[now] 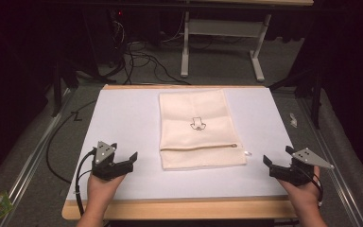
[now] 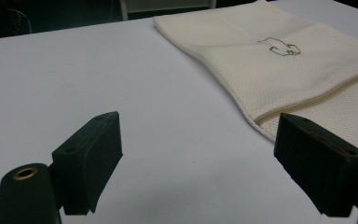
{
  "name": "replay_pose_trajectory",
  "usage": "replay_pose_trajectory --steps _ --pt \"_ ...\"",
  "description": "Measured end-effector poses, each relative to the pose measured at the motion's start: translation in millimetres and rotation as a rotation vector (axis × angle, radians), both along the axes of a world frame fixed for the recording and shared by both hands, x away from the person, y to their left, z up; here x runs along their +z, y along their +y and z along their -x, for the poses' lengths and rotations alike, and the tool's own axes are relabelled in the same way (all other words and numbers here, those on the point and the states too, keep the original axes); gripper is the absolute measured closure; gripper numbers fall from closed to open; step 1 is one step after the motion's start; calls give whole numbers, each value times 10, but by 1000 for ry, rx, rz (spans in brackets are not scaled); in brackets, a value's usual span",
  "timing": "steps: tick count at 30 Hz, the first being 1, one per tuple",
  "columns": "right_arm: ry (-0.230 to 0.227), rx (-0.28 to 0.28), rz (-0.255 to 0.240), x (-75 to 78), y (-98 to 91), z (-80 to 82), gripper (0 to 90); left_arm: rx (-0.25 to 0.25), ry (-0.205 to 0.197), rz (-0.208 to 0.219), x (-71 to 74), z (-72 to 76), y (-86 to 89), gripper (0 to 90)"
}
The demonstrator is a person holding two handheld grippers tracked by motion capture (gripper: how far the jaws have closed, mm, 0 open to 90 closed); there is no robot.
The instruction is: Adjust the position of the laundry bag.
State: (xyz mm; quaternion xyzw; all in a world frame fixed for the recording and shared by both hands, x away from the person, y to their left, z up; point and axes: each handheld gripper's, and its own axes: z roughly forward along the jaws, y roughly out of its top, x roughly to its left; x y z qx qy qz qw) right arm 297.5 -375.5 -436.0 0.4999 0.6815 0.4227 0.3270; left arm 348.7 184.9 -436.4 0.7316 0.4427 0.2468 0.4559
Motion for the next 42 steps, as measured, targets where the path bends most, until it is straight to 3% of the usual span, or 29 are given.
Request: replay_pose_trajectory --steps 6,7,10,12,13,14,16,19,22,25,27,29,30,31,32,33,35,39,41,42 --pt "5 11 -3 -14 8 -10 86 -70 33 13 -66 -9 -268 239" --pt "4 18 -1 -22 12 -19 90 -93 46 8 -91 -17 -354 295" --pt "6 27 6 -26 29 -22 93 -151 73 -52 -174 -26 -644 364" --pt "12 29 5 -28 39 -22 95 -166 83 -63 -199 -30 -713 399" --pt "16 37 13 -39 57 -34 98 -197 118 -70 -257 -56 -832 443" --pt "16 37 13 -39 57 -34 98 -197 118 -70 -257 -56 -832 452" --pt "23 40 15 -50 73 -45 104 -217 157 -78 -320 -93 -935 470" --pt "39 53 13 -69 114 -67 129 -224 185 -127 -398 -121 -1051 495" --pt "46 82 21 -91 181 -86 154 -231 199 -142 -430 -126 -1083 530" --pt "62 102 23 -105 267 -111 176 -226 215 -110 -452 -120 -1062 608" --pt "65 122 36 -113 351 -135 222 -244 209 -105 -455 -109 -1060 744" --pt "72 118 37 -115 373 -139 263 -251 204 -110 -455 -99 -1071 786" --pt "111 114 31 -131 423 -187 335 -254 203 -111 -455 -98 -1076 851" --pt "111 114 31 -131 423 -187 335 -257 204 -111 -454 -101 -1074 851" --pt "134 119 16 -147 441 -224 386 -261 210 -104 -455 -109 -1064 855" --pt "187 124 -2 -196 484 -306 456 -258 215 -94 -457 -114 -1058 856" --pt "208 139 -6 -227 505 -351 474 -258 214 -95 -457 -113 -1059 856" --pt "291 120 50 -385 619 -545 521 -258 215 -99 -451 -114 -1061 856" --pt "302 125 53 -403 627 -565 538 -259 216 -100 -450 -115 -1060 856" --pt "305 130 81 -425 663 -572 598 -260 215 -104 -447 -114 -1061 857"
